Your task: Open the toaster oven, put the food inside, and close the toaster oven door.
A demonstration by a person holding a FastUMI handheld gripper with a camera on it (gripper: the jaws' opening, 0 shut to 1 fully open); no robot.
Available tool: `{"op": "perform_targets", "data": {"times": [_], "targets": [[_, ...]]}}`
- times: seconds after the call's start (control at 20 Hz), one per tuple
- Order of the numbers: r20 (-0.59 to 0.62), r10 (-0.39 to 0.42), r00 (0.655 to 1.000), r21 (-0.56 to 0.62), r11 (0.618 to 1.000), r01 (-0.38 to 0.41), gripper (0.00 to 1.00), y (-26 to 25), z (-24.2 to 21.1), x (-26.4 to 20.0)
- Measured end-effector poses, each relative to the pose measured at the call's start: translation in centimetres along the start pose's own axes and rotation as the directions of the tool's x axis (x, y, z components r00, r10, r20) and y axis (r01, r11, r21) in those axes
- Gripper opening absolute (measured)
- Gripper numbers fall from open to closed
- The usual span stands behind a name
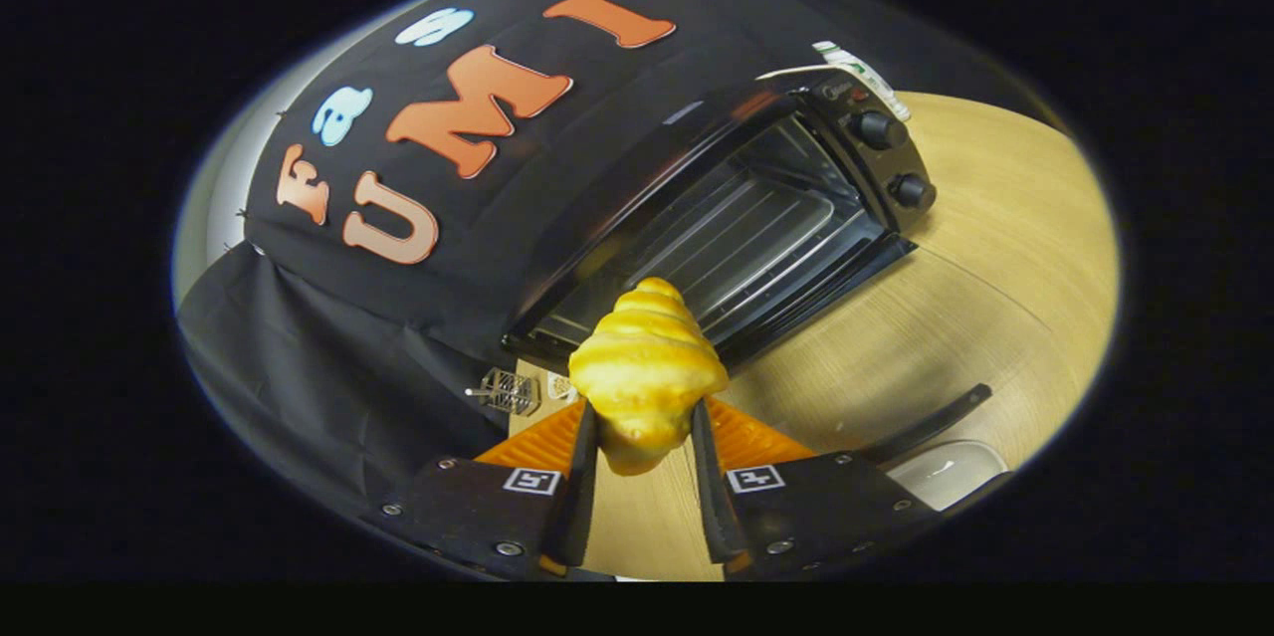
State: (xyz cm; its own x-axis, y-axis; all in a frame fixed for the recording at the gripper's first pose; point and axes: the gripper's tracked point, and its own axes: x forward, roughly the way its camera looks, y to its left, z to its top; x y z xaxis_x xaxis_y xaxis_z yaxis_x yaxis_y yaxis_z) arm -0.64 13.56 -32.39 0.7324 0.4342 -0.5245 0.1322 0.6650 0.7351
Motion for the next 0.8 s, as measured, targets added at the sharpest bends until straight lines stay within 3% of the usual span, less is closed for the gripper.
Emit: {"op": "perform_targets", "data": {"times": [0.15,0.8], "targets": [[0.024,0.076,0.997,0.078,0.994,-0.077,0.46,1.0,0.7,1.3],[0.092,0.133,0.987,0.147,0.978,-0.146,0.46,0.5,3.3,7.2]]}}
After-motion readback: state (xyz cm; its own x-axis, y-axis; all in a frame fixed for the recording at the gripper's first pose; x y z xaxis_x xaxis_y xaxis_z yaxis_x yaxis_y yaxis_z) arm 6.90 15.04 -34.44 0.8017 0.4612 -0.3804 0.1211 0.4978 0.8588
